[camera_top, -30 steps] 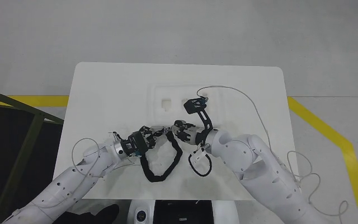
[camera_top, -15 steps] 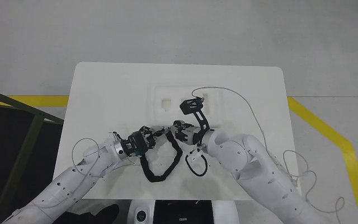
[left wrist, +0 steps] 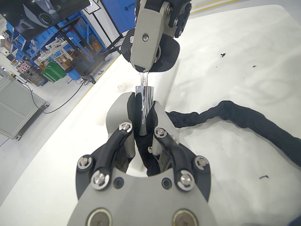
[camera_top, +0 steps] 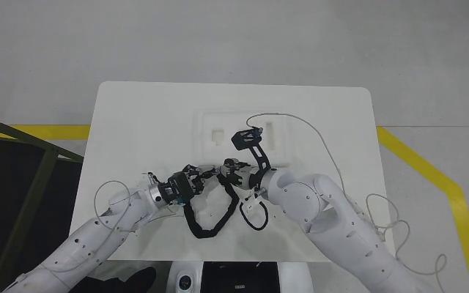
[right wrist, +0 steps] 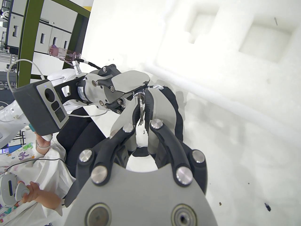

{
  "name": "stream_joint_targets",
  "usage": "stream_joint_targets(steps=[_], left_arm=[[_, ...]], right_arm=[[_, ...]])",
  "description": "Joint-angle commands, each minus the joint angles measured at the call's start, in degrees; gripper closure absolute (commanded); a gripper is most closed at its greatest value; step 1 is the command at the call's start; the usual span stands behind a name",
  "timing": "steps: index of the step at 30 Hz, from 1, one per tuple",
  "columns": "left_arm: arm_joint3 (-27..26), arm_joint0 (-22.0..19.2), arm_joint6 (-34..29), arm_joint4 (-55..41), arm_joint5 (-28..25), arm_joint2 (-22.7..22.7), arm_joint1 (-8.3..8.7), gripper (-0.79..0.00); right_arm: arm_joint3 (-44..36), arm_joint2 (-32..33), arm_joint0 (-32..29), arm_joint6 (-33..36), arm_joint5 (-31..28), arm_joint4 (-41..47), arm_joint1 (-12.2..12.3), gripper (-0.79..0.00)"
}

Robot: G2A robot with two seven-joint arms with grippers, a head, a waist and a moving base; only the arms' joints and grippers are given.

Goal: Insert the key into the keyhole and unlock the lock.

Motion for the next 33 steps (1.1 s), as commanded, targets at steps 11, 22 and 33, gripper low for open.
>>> stream_joint_targets(steps=[11,22,33], left_arm=[[0.0,0.0,0.0,0.0,0.0,0.0,0.0,0.0],[0.0,0.0,0.0,0.0,0.0,0.0,0.0,0.0],[0.0,0.0,0.0,0.0,0.0,0.0,0.0,0.0]], right_arm=[[2.3,-0.5,0.6,0.2,-1.5,1.8,-0.7,-0.249],[0.3,2.1,-0.7,0.8,-3.1,2.4,-0.5,-0.545],[-3.2,7.5,-4.5,4.0,-5.6,3.0,0.8,-0.206]])
